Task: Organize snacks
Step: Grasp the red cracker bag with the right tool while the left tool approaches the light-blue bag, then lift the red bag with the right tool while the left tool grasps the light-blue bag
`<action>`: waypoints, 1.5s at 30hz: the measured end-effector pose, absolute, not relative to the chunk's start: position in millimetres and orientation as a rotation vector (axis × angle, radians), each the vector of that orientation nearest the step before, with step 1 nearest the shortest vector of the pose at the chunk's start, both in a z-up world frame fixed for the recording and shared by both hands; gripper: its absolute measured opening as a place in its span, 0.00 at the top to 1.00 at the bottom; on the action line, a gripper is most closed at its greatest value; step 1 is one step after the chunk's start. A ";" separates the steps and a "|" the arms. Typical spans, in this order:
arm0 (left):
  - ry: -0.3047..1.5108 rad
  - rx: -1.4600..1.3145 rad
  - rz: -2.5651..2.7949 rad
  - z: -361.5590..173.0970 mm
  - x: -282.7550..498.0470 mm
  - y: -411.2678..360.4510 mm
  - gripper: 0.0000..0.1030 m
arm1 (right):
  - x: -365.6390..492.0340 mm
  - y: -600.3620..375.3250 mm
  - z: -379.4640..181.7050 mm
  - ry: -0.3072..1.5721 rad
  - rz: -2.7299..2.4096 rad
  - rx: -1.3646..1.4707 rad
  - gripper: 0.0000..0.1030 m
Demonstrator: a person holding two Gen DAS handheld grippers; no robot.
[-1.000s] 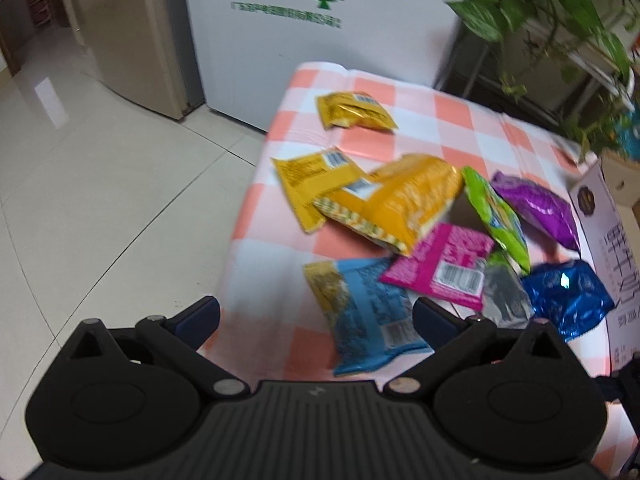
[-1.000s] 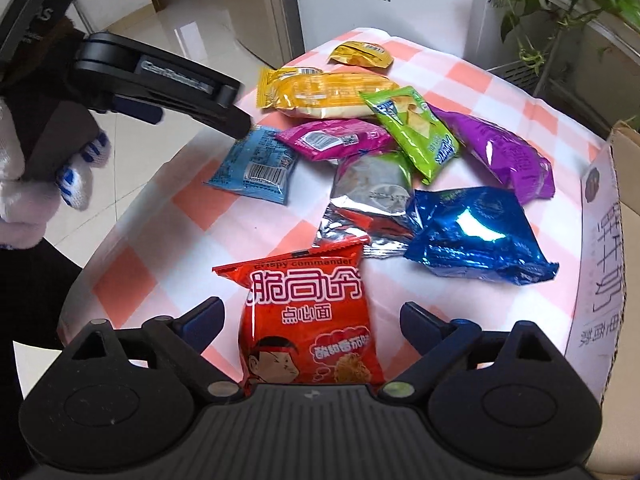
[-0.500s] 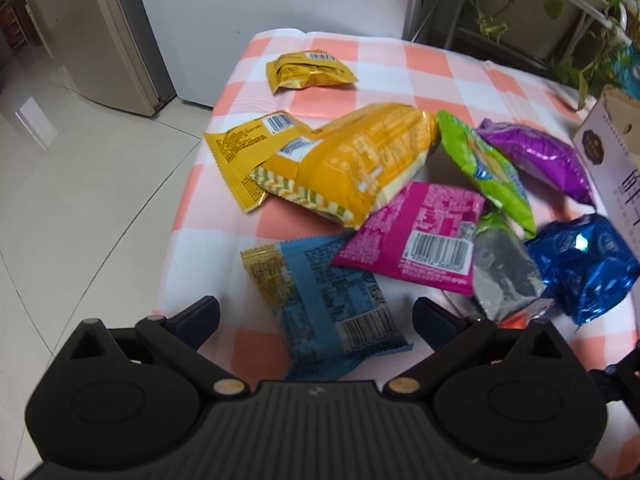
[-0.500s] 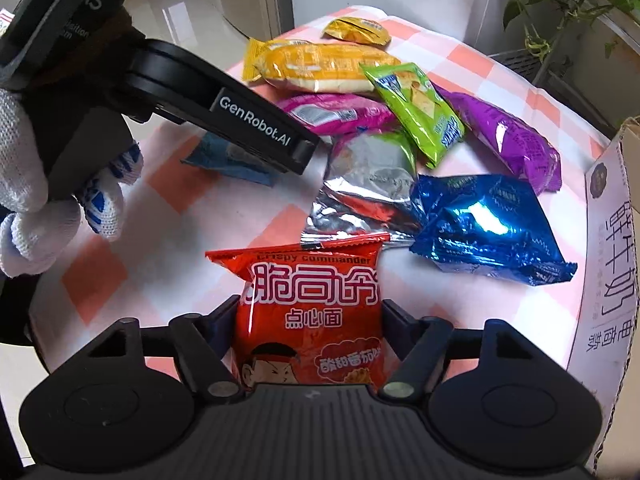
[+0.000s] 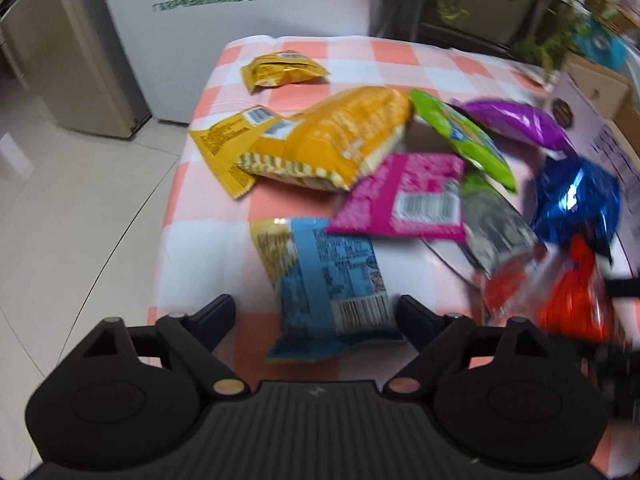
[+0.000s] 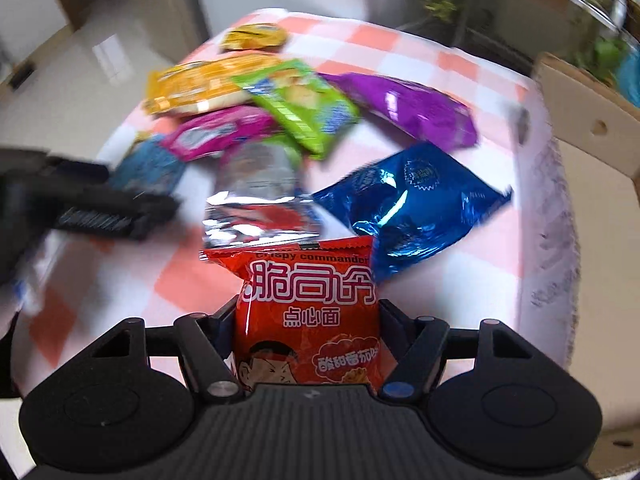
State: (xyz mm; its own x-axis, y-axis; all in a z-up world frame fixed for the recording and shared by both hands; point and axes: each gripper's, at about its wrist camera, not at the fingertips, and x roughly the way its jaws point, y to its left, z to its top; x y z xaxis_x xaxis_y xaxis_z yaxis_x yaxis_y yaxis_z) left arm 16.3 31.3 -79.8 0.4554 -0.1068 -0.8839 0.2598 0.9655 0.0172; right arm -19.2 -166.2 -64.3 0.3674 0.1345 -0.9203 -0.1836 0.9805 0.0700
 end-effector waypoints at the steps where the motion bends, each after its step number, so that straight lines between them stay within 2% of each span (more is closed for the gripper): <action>1: 1.075 0.162 -0.240 -79.6 14.0 31.3 0.17 | -18.3 -168.4 -65.0 1.180 0.192 -0.042 0.27; 3: 1.075 0.166 -0.255 -80.3 11.9 31.2 0.16 | -18.3 -170.7 -65.0 1.184 0.187 -0.026 0.26; 7: 1.075 0.167 -0.232 -85.0 16.8 33.1 0.02 | -16.6 -171.7 -68.0 1.187 0.191 -0.002 0.24; 22: 1.005 0.173 -0.278 -91.5 21.6 25.6 0.00 | -8.9 -159.4 -83.6 1.165 0.165 -0.077 0.00; 37: 0.978 0.189 -0.284 -91.0 18.8 23.7 0.01 | -9.4 -157.9 -85.1 1.165 0.169 -0.101 0.00; 39: 0.969 0.206 -0.298 -89.2 17.3 21.5 0.04 | -9.4 -158.3 -84.6 1.168 0.181 -0.108 0.00; 41: 0.968 0.206 -0.328 -86.3 16.2 20.0 0.16 | -9.9 -159.0 -83.8 1.171 0.199 -0.121 0.00; 42: 0.967 0.206 -0.338 -84.6 15.2 19.0 0.19 | -10.8 -159.2 -83.2 1.171 0.206 -0.128 0.00; 44: 0.958 0.223 -0.365 -81.8 11.5 14.8 0.35 | -12.5 -160.4 -81.0 1.168 0.216 -0.128 0.05; 45: 0.955 0.230 -0.378 -80.8 9.7 12.8 0.39 | -13.9 -160.6 -79.2 1.160 0.228 -0.136 0.11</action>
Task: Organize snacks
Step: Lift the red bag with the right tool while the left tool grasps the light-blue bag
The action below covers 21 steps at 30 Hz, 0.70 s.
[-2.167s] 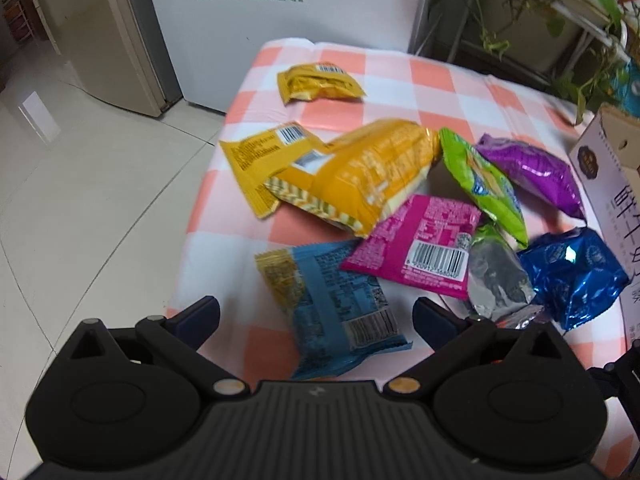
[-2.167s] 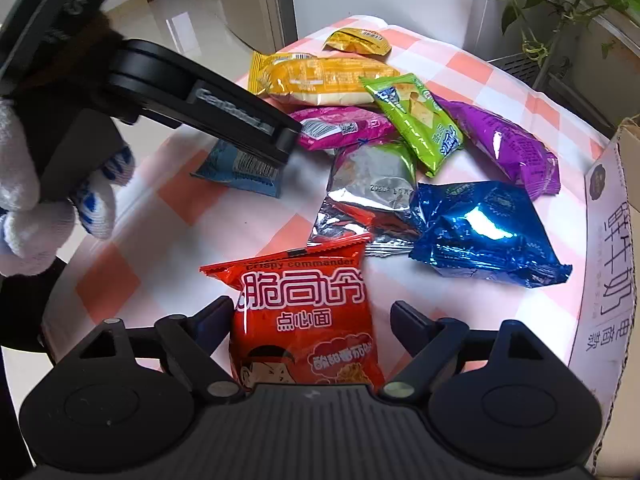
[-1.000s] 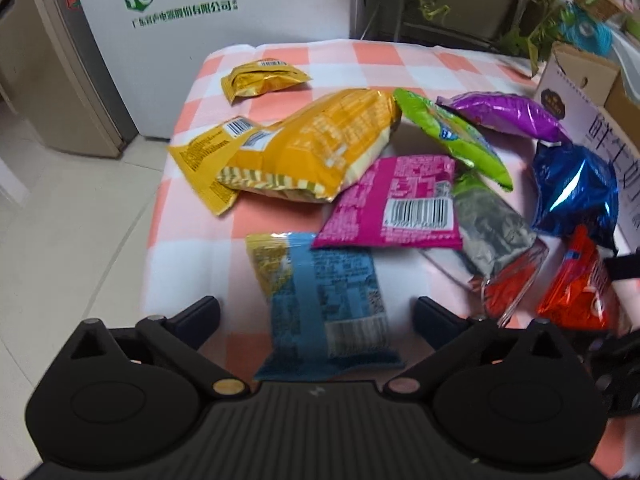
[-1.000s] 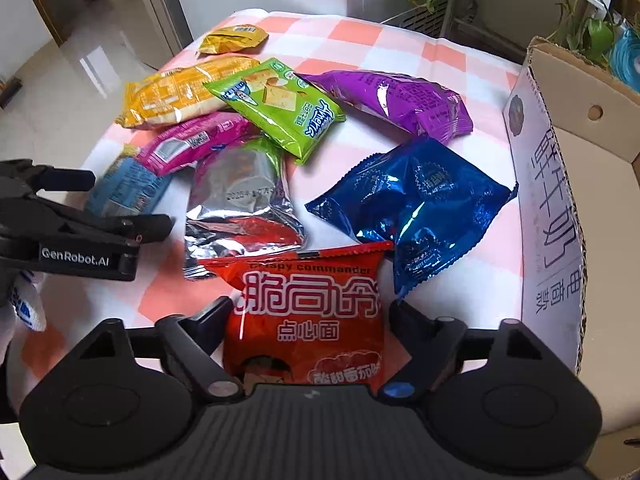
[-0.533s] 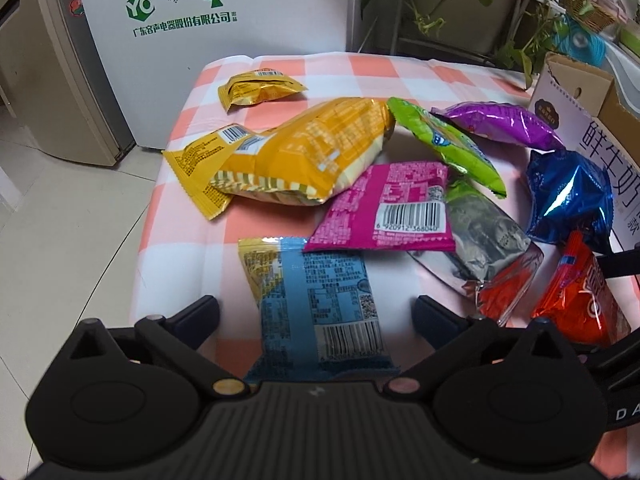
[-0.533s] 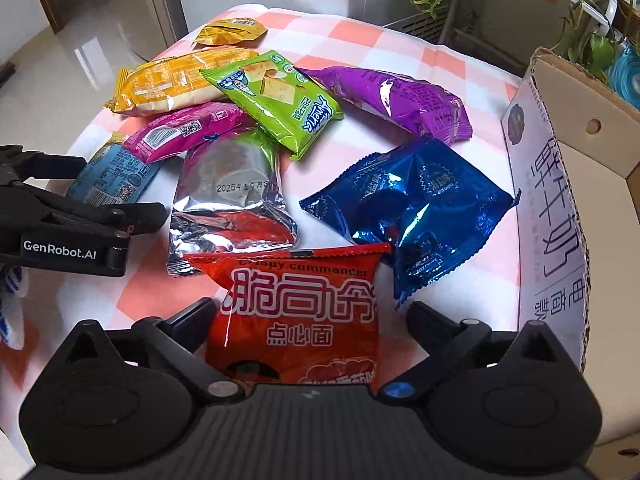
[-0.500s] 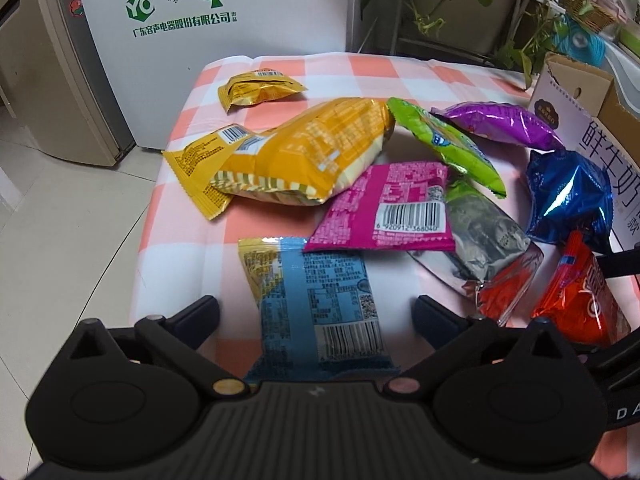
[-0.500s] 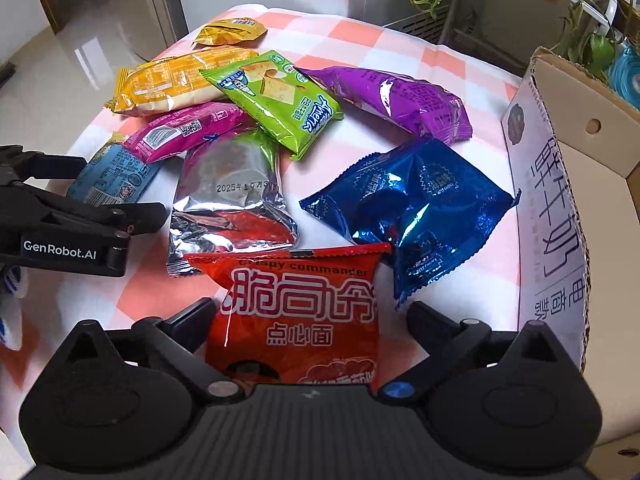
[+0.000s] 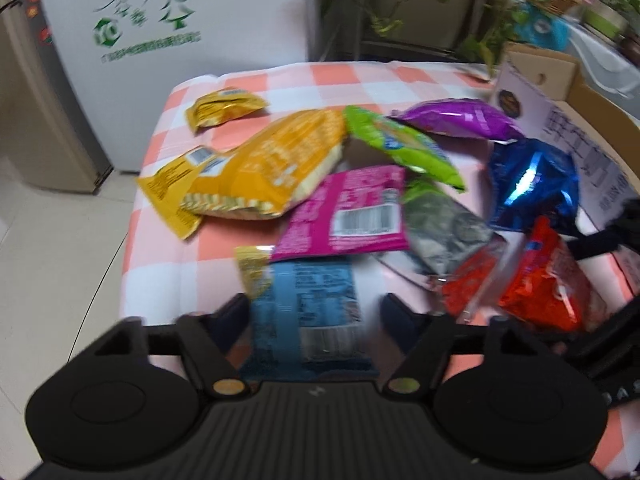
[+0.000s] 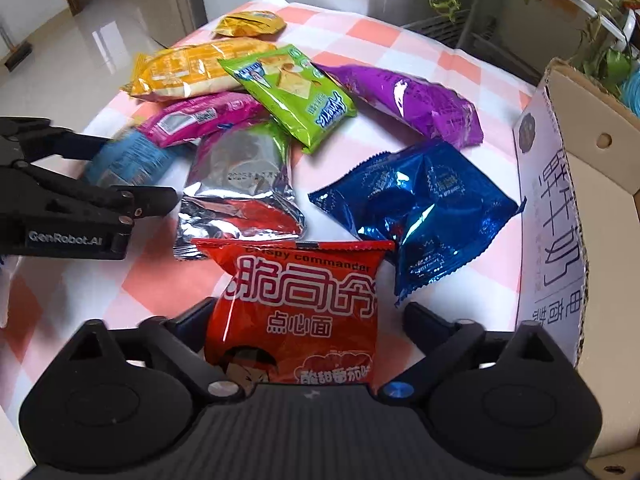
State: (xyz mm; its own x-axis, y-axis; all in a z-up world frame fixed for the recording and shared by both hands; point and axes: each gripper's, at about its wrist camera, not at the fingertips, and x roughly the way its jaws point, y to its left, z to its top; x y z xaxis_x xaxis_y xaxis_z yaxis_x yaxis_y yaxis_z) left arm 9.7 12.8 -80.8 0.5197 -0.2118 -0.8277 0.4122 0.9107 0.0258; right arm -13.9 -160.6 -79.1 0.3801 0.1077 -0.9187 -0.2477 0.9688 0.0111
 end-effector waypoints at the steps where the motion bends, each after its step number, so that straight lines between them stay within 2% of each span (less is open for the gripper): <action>1: 0.953 0.237 -0.387 -79.7 7.9 11.1 0.45 | -15.1 -160.8 -77.2 1.151 0.241 -0.142 0.17; 4: 0.948 0.253 -0.391 -77.9 2.3 9.4 0.52 | -18.6 -163.1 -71.6 1.138 0.264 -0.149 0.29; 21: 0.851 0.227 -0.330 -53.4 -53.1 20.3 0.52 | -43.3 -171.5 -40.6 1.027 0.380 -0.231 0.30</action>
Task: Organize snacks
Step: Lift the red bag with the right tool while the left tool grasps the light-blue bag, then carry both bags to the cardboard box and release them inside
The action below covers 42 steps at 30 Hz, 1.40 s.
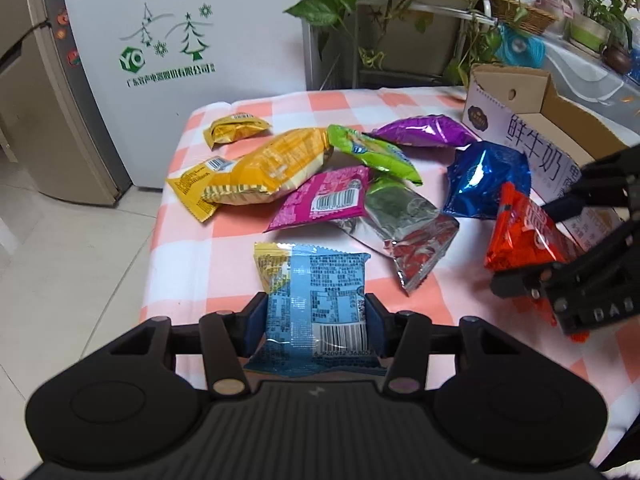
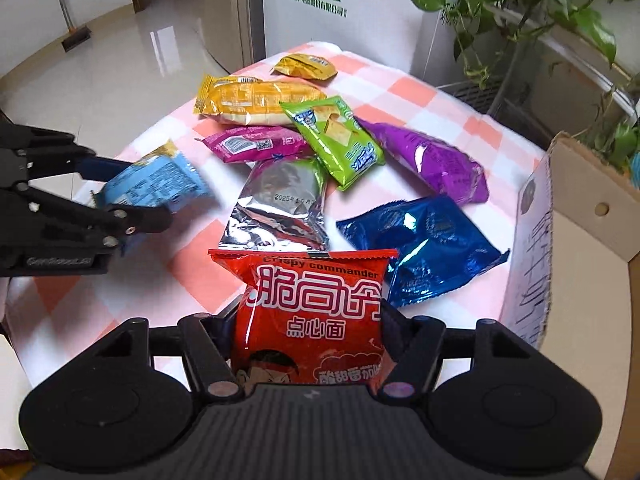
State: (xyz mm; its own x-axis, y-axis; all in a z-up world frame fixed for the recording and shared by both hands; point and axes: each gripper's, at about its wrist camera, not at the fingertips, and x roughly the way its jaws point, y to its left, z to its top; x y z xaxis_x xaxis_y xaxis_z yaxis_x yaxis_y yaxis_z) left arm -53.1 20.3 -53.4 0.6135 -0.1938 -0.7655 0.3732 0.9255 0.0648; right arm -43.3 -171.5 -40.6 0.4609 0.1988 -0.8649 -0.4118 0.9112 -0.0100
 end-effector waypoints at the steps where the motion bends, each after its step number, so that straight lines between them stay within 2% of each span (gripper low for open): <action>1: 0.841 0.240 -0.326 -51.9 -57.0 19.2 0.52 | -43.9 -172.2 -39.0 1.019 0.380 -0.236 0.30; 25: 0.748 0.277 -0.351 -21.1 -88.9 -26.7 0.52 | -51.4 -194.2 2.9 0.850 0.374 -0.333 0.30; 42: 0.683 0.241 -0.449 6.8 -81.3 -88.6 0.52 | -46.6 -261.2 35.3 0.776 0.240 -0.246 0.30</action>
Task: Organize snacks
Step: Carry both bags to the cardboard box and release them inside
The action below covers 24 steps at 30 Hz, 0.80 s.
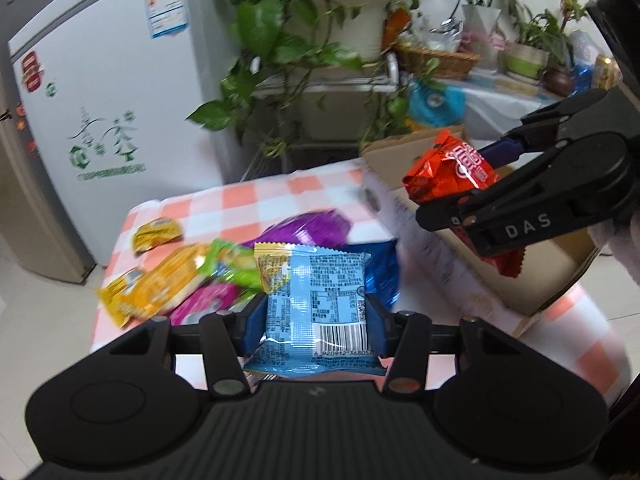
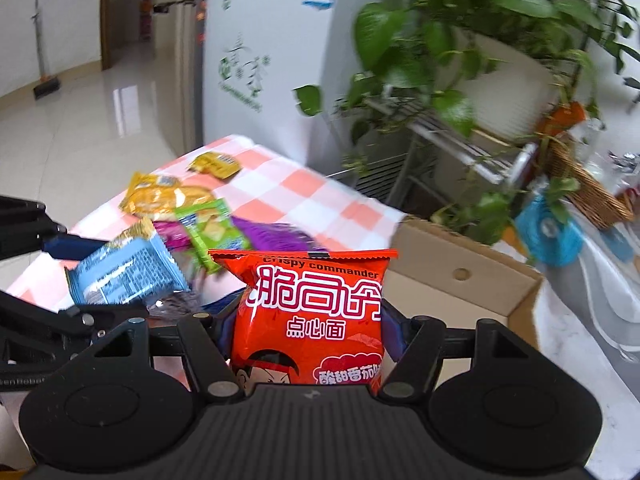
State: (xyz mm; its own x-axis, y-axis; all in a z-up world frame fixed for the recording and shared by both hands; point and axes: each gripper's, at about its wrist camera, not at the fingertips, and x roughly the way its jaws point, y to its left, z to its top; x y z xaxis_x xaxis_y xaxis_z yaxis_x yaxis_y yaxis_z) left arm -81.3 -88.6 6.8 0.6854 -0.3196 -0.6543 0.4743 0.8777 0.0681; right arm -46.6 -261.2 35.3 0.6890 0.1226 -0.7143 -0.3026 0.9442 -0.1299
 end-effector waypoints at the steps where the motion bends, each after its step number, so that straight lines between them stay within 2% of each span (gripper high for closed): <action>1: 0.680 0.238 -0.460 8.0 -80.4 -94.3 0.52 | -47.1 -266.8 37.7 0.770 0.229 -0.240 0.29; 10: 0.670 0.205 -0.556 12.9 -73.9 -148.0 0.52 | -45.6 -323.3 53.0 0.733 0.103 -0.102 0.29; 24: 0.690 0.229 -0.666 0.9 -67.5 -217.3 0.51 | -38.8 -355.2 42.4 0.780 -0.016 0.007 0.29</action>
